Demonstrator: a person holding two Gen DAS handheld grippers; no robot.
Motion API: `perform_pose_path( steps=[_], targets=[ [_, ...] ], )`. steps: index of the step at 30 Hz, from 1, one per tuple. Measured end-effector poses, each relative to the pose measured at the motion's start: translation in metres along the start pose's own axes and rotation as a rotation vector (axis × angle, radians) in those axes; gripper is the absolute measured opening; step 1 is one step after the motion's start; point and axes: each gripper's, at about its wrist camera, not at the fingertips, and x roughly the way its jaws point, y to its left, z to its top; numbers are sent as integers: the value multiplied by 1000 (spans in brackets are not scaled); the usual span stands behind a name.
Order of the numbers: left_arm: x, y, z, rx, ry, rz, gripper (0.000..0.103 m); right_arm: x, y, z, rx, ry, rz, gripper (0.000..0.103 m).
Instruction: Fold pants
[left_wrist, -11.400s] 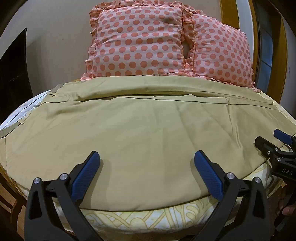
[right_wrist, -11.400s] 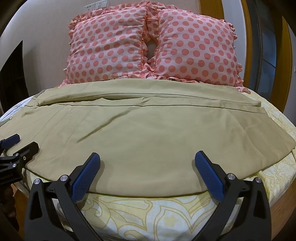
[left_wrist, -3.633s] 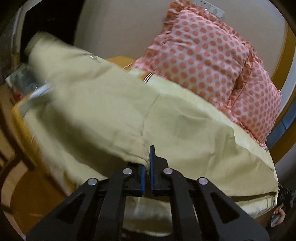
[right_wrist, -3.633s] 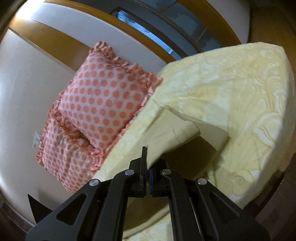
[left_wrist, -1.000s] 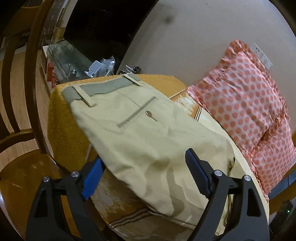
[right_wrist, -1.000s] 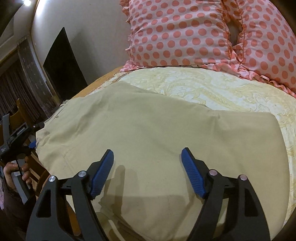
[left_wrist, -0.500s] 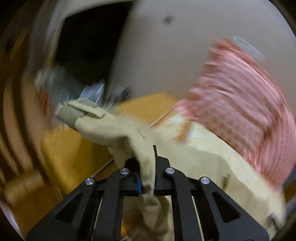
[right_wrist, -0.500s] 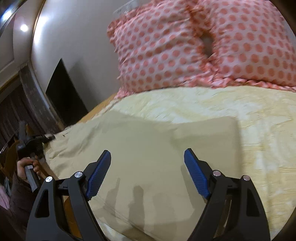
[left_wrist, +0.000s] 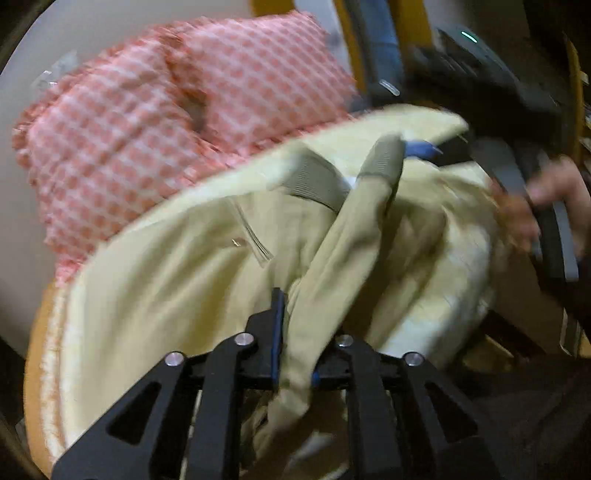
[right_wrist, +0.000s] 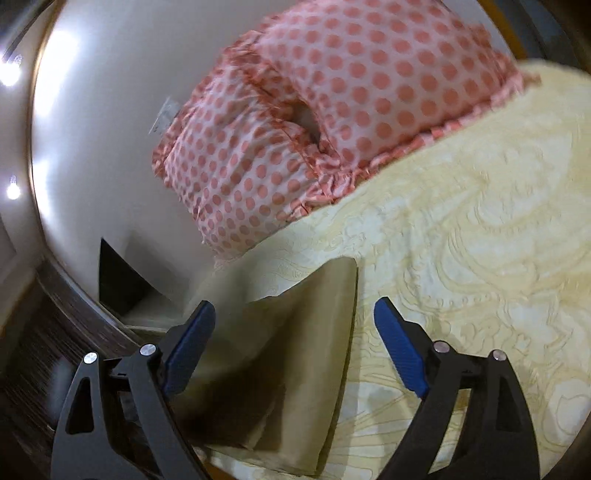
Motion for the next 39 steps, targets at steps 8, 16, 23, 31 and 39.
perform_pose_path(
  steps=[8,16,23,31,39],
  targets=[
    [-46,117,-7,-431,-97,-87,65,52,-1,0,-30,173,-112,84],
    [-54,188,-37,-627,-172,-492,82,71,-8,8,-12,215,-105,72],
    [-22,227,-45,-727,-17,-81,89,80,-7,13,-4,249,-97,73],
    [53,249,-39,-816,160,-298,77,97,9,10,-164,331,-127,18],
    [67,260,-10,-770,184,-219,14,107,20,38,-184,349,-38,13]
  ],
)
